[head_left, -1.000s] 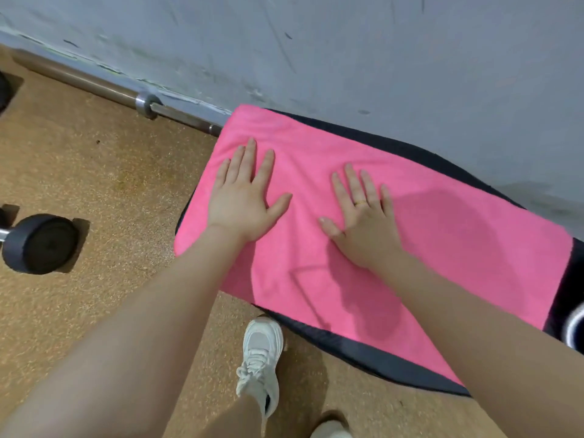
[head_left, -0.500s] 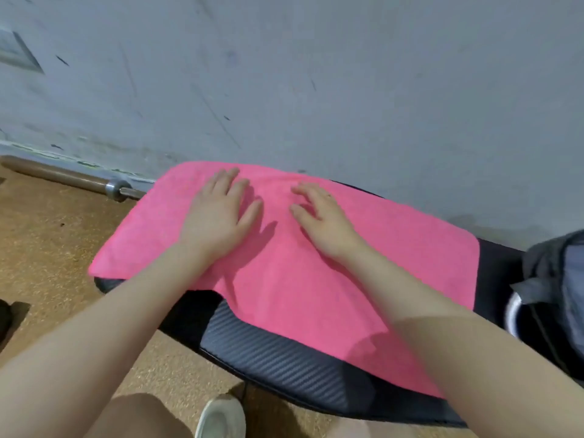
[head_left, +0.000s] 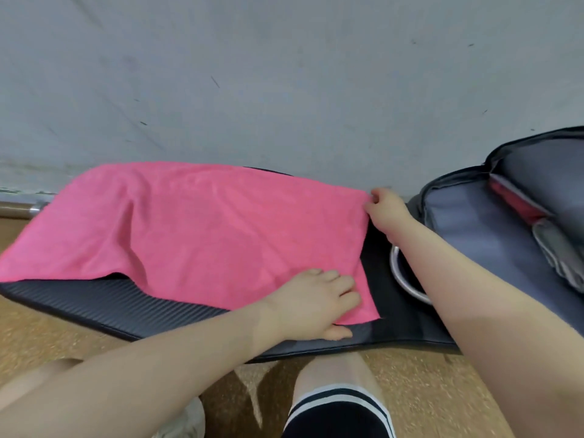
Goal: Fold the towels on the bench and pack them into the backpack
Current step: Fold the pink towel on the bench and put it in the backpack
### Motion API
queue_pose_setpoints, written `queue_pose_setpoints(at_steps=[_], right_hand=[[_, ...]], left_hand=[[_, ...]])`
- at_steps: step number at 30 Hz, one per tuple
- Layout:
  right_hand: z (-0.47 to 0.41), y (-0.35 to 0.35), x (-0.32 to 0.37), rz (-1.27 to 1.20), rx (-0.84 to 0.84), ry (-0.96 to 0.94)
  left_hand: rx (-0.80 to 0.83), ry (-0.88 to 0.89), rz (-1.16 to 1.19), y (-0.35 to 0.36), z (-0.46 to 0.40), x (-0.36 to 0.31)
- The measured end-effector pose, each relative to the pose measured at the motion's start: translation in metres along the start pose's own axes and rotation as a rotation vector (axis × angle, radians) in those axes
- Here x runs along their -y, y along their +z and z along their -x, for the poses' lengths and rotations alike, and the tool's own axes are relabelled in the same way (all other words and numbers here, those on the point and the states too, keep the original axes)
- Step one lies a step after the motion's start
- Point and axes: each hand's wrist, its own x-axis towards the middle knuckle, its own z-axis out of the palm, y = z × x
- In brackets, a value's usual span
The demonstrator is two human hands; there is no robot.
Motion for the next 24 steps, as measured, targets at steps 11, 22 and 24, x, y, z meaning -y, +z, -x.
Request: queue_pose_setpoints(at_steps=[11, 22, 24], right_hand=[[-0.022, -0.006, -0.002, -0.329, -0.045, 0.005], [0.010, -0.024, 0.017, 0.683, 0.032, -0.225], [0.016, -0.009, 0.036, 0.508, 0.060, -0.356]], left_hand=[[-0.395, -0.639, 1.133, -0.019, 0.013, 0.018], [0.232, -0.096, 0.891, -0.030, -0.003, -0.033], [0.144, -0.191, 0.861, -0.039, 0.013, -0.022]])
